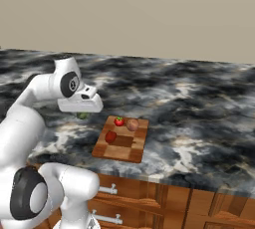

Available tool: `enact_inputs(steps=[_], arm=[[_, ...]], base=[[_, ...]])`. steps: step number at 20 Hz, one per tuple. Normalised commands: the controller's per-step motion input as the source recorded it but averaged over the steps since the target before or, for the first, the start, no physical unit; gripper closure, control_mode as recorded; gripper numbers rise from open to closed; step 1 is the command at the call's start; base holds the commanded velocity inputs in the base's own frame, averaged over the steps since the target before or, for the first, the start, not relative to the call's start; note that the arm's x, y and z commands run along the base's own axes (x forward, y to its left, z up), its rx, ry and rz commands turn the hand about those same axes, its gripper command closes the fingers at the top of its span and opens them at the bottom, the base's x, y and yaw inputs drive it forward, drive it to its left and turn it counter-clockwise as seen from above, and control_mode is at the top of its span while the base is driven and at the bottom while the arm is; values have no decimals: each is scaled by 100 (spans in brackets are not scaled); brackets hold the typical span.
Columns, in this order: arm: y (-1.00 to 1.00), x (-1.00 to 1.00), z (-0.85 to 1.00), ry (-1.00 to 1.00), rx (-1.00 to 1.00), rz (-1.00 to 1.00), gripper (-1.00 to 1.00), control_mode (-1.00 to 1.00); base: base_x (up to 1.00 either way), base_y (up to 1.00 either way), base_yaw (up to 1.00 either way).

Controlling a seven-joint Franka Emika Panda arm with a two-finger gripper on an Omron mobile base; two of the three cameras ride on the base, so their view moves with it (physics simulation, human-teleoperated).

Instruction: Place the avocado, onion, tomato, and bell pepper on the cutting board.

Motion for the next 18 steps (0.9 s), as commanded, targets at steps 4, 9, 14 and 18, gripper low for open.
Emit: enact_inputs(steps=[4, 9, 14, 18], arm=[[-76, -16, 1, 0, 11, 0, 100, -100], [-77, -10, 0, 0, 14, 0, 100, -100], [-65, 2, -14, 0, 15, 0, 100, -100], [-47, 21, -19, 0, 9, 0, 100, -100]], base=[[0, 0, 0], [0, 0, 0], [0, 0, 0], [0, 0, 0]])
